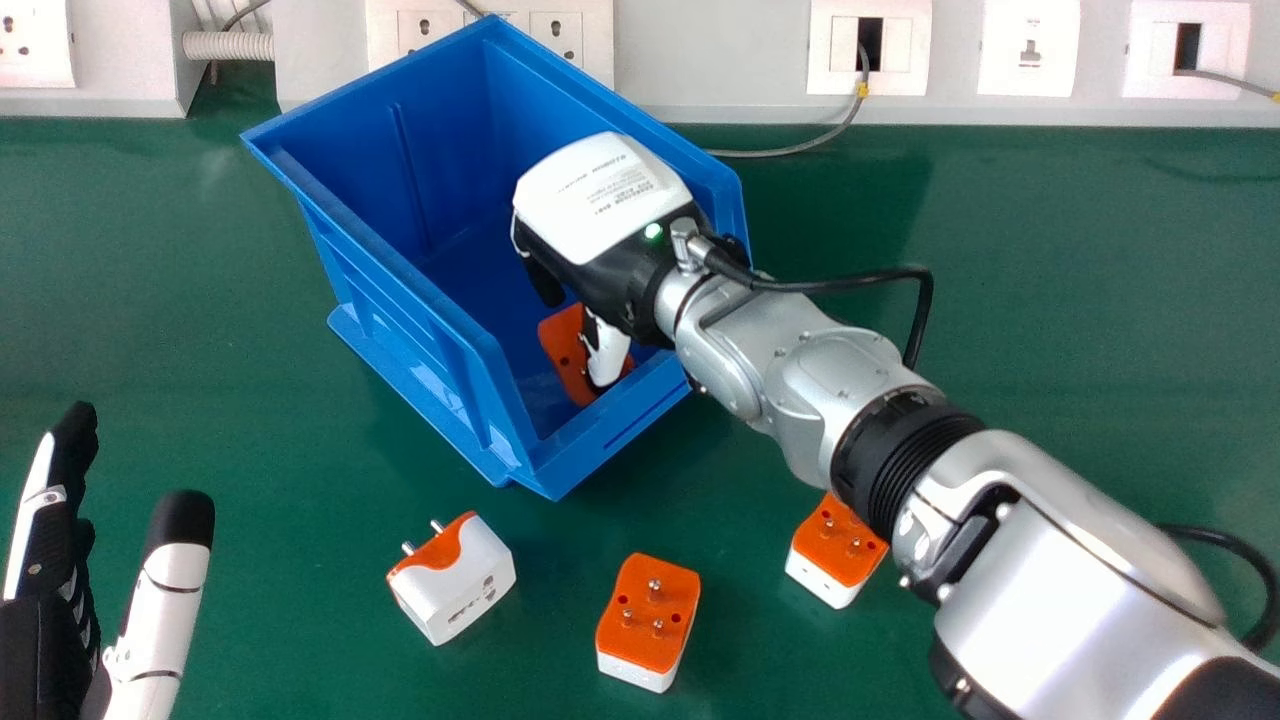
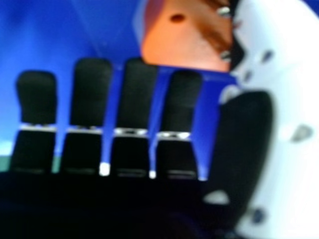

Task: Pick all objects and put in blue box

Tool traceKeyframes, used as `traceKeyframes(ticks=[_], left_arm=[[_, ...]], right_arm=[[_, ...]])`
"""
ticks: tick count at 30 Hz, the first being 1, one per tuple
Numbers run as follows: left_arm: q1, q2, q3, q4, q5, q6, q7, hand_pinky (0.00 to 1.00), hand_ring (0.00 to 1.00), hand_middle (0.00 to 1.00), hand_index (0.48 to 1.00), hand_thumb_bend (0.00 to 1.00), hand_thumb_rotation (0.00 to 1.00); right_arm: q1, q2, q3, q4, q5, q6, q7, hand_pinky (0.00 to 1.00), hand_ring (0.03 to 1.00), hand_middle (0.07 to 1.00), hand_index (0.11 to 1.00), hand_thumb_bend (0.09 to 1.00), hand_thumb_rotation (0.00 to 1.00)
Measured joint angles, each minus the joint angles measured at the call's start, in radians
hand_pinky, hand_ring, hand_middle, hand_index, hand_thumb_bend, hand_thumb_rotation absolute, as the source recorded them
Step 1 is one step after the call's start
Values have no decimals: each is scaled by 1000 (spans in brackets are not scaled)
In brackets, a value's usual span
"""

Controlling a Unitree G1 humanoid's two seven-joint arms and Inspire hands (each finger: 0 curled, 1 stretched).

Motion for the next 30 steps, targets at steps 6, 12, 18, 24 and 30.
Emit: traceKeyframes(ticks=[6,12,18,24,30], left_arm=[[10,-1,1,-6,2,0,0,990,1000,972,938,652,825],[9,-1,-1,-7,2,0,1,990,1000,972,936,655,824],[7,-1,0,-8,3,1,1,990,1000,972,935,655,823],[2,-1,-2,-9,5,1,1,990,1000,973,934,655,823],[-4,-1,-4,-9,5,1,1,992,1000,974,938,644,823]], right_arm=[[9,0,-17,0,16,1,-6,303,373,452,502,516,0],[29,2,-67,0,82,-26,-10,182,233,456,482,523,0],[35,2,-69,0,76,-32,-31,343,424,549,525,552,90],[35,1,-58,0,73,-28,-44,546,670,739,695,641,248],[34,1,-57,0,74,-25,-46,676,817,863,805,658,277]])
